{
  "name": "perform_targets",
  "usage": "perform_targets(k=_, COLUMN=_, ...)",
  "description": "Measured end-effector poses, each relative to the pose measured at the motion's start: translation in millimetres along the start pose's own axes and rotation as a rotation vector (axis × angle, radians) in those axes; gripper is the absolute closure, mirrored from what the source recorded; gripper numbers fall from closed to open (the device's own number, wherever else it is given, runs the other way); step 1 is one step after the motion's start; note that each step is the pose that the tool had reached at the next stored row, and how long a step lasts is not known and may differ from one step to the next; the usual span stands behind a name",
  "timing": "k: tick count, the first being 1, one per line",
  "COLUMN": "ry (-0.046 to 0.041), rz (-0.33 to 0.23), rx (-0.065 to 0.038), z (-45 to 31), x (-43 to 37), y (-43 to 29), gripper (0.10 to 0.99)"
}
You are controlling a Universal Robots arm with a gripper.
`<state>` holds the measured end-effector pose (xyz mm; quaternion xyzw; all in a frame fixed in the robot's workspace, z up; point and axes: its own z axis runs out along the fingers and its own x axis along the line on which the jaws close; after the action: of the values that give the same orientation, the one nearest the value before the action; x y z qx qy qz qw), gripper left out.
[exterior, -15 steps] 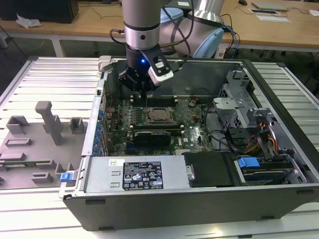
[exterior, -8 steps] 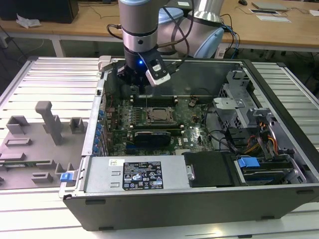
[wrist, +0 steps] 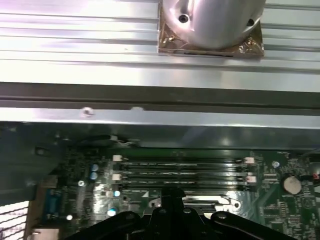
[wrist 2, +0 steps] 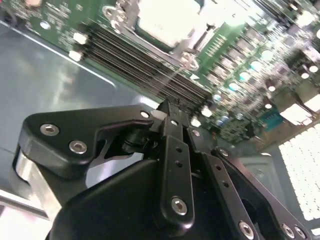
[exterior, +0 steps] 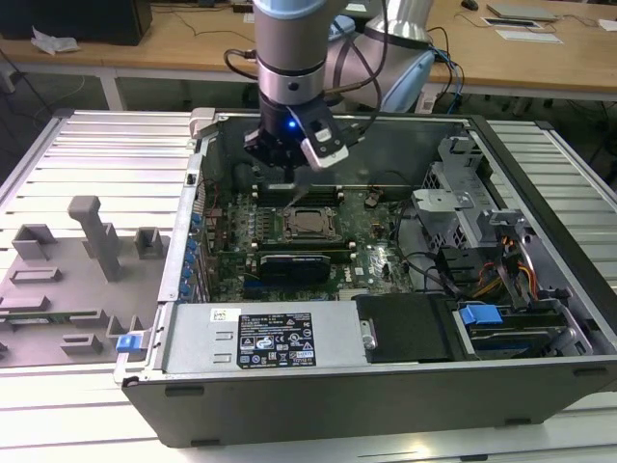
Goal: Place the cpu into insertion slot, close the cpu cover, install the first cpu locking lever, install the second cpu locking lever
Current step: 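Install the first cpu locking lever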
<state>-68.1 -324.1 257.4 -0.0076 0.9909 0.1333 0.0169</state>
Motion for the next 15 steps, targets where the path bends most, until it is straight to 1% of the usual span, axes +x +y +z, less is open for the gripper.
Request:
perform_targets(k=2, ry=0.0, rz=0.0, rx=0.0, z=1.0, x=-8.2, y=-0.3, gripper=0.98)
perform_targets(k=4, ry=0.0001, rz=0.0, rx=0.0, z=1.5, x=-14.2, y=-0.6, gripper=0.98)
perform_targets(k=6, ry=0.0002, rz=0.0, rx=0.0, z=1.9, x=-17.7, y=-0.8, gripper=0.98)
perform_targets(k=7, ry=0.0, rz=0.0, rx=0.0, z=2.3, x=-18.0, y=-0.8, gripper=0.98)
perform_targets(k=8, ry=-0.0024, rz=0.0, rx=0.001, z=2.9, x=-18.0, y=-1.0, gripper=0.98)
perform_targets(k=9, ry=-0.0157, rz=-0.004, rx=0.003, z=3.4, x=-18.0, y=-1.2, gripper=0.98)
perform_targets(k=10, ry=-0.0324, rz=-0.009, rx=0.004, z=3.9, x=-17.9, y=-1.3, gripper=0.98)
perform_targets(k=12, ry=-0.0526, rz=-0.015, rx=0.005, z=4.5, x=-17.5, y=-1.4, gripper=0.98)
perform_targets(k=13, ry=-0.0594, rz=-0.016, rx=0.005, z=5.2, x=-17.0, y=-1.6, gripper=0.98)
perform_targets(k=15, ry=-0.0692, rz=-0.019, rx=0.005, z=7.5, x=-16.2, y=-2.3, gripper=0.98)
